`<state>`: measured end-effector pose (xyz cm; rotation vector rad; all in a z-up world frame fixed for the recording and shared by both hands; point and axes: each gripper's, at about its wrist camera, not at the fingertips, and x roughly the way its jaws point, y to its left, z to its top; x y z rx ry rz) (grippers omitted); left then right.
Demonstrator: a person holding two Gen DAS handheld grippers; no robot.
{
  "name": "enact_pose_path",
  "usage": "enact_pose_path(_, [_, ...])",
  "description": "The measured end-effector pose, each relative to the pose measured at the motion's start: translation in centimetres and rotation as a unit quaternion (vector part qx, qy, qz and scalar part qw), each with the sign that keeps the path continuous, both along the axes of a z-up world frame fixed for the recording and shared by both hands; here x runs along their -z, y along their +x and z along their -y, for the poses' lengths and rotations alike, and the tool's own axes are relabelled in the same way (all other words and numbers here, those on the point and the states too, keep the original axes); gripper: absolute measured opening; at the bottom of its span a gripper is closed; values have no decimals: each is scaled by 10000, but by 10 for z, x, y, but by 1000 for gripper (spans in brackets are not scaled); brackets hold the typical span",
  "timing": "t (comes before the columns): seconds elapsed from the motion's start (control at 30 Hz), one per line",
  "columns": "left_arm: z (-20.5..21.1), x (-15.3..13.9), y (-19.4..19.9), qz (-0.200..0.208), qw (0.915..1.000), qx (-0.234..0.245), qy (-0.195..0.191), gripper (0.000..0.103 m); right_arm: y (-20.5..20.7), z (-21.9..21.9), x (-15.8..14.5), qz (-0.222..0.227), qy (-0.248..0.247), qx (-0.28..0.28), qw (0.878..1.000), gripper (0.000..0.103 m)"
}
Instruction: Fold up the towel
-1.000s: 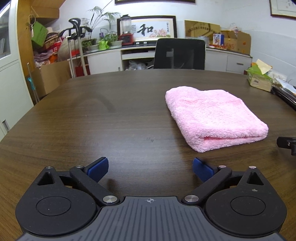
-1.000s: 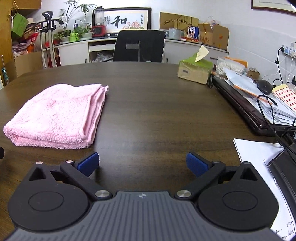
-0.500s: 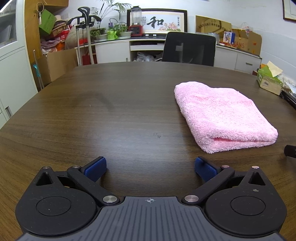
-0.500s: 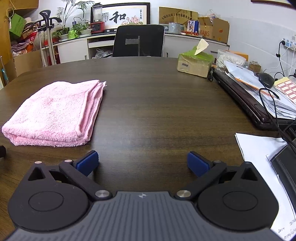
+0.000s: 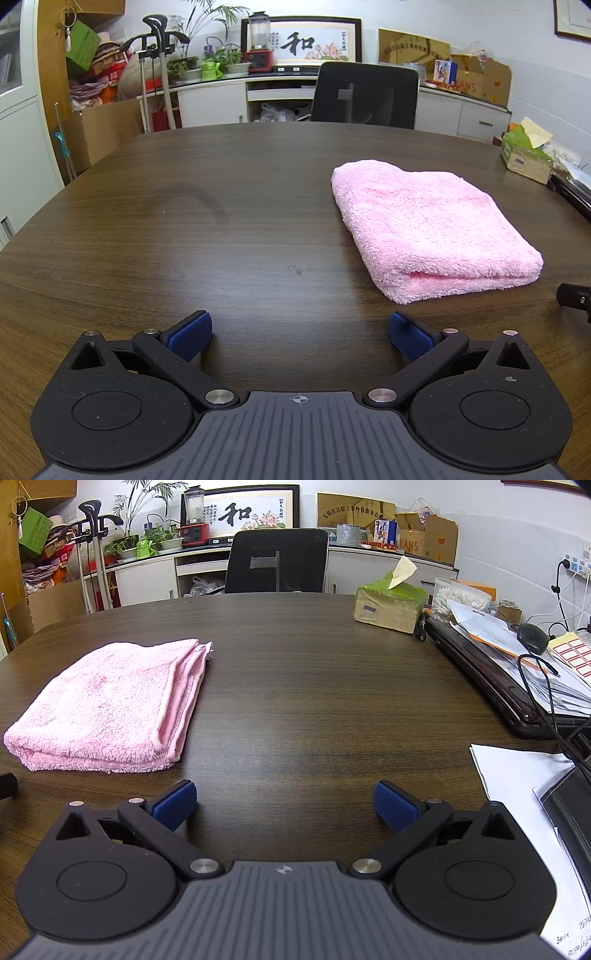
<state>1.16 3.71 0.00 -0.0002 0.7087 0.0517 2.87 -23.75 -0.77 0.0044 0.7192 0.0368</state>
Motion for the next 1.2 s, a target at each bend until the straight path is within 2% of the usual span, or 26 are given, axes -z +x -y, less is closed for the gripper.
enact_pose_path(1.2, [-3,-1,1,-2,10000,20,-8,103,1,2,0,-1,3,-2,10000,103])
